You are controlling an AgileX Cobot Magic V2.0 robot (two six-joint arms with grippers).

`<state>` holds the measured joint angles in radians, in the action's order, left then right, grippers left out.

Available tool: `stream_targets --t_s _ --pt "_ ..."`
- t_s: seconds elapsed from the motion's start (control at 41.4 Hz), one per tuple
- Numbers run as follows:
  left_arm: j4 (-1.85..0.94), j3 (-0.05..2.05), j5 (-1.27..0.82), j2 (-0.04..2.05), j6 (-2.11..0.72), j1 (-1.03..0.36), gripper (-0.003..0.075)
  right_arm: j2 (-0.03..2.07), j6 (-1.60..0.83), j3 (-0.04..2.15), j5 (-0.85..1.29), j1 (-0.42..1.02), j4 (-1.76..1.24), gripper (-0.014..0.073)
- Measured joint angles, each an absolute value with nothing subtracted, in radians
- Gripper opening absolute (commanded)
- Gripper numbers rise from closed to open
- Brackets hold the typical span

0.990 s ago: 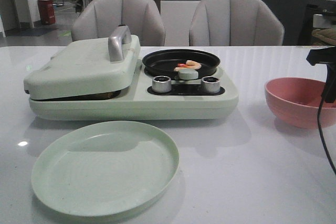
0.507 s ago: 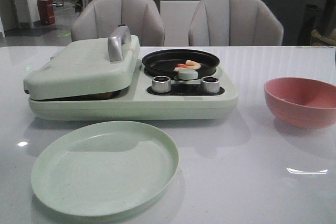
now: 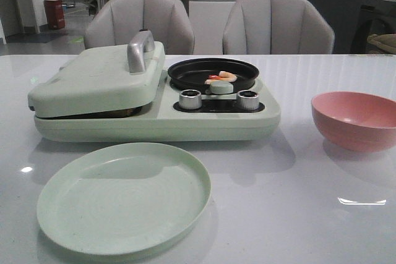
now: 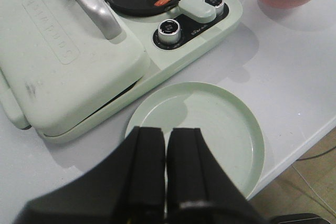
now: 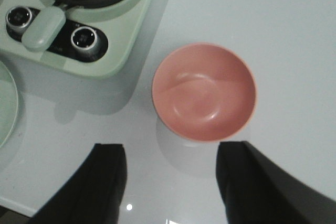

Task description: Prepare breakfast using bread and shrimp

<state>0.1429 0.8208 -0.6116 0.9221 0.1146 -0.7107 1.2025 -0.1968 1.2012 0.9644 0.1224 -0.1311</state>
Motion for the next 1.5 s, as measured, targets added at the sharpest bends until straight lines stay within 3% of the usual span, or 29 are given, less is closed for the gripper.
stream_targets --t_s 0.507,0.918,1.014,1.256,1.497 --pt "0.144 0.821 -0.612 0.922 0.115 -0.711 0.0144 0.717 0.008 0.810 1.015 0.122 -0.019 0.0491" --pt "0.145 0.821 -0.612 0.922 0.115 -0.711 0.0143 0.528 0.034 0.773 1.040 0.122 0.000 0.0487" --pt "0.145 0.821 -0.612 0.922 0.115 -0.711 0.0143 0.528 0.034 0.773 1.042 0.122 0.000 0.0419" --pt "0.145 0.821 -0.612 0.922 0.115 -0.711 0.0143 0.528 0.034 0.773 1.042 0.122 0.000 0.0135" --pt "0.145 0.821 -0.612 0.922 0.115 -0.711 0.0143 0.528 0.034 0.773 1.042 0.122 0.000 0.0030"
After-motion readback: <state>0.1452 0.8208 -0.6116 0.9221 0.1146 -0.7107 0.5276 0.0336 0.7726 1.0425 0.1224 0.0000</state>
